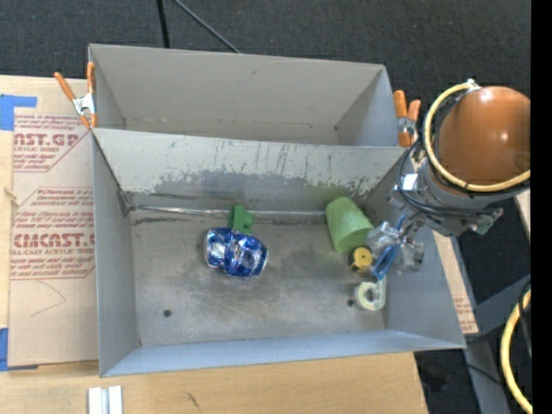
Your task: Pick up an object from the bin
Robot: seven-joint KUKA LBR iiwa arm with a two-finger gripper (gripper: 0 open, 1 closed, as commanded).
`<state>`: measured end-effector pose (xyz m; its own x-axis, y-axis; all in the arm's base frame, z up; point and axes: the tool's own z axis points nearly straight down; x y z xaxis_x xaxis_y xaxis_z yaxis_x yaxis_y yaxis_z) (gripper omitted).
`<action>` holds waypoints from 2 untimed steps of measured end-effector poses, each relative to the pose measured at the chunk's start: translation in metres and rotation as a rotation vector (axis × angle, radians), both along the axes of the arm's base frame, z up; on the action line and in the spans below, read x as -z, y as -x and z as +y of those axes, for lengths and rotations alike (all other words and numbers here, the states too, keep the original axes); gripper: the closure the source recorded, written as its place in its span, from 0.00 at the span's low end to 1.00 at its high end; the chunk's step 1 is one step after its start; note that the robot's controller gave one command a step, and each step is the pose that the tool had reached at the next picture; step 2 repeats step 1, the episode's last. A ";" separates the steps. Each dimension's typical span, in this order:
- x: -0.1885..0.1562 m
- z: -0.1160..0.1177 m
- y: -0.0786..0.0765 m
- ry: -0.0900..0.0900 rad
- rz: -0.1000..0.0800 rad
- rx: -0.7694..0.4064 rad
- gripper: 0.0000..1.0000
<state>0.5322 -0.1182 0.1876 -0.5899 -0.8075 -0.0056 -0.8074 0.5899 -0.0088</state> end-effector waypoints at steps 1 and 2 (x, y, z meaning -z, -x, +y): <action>-0.137 -0.009 -0.003 0.001 -0.001 -0.026 1.00; -0.137 -0.009 -0.003 0.001 -0.001 -0.026 1.00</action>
Offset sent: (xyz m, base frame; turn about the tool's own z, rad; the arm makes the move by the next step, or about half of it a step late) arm 0.0008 -0.0092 0.1321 -0.0278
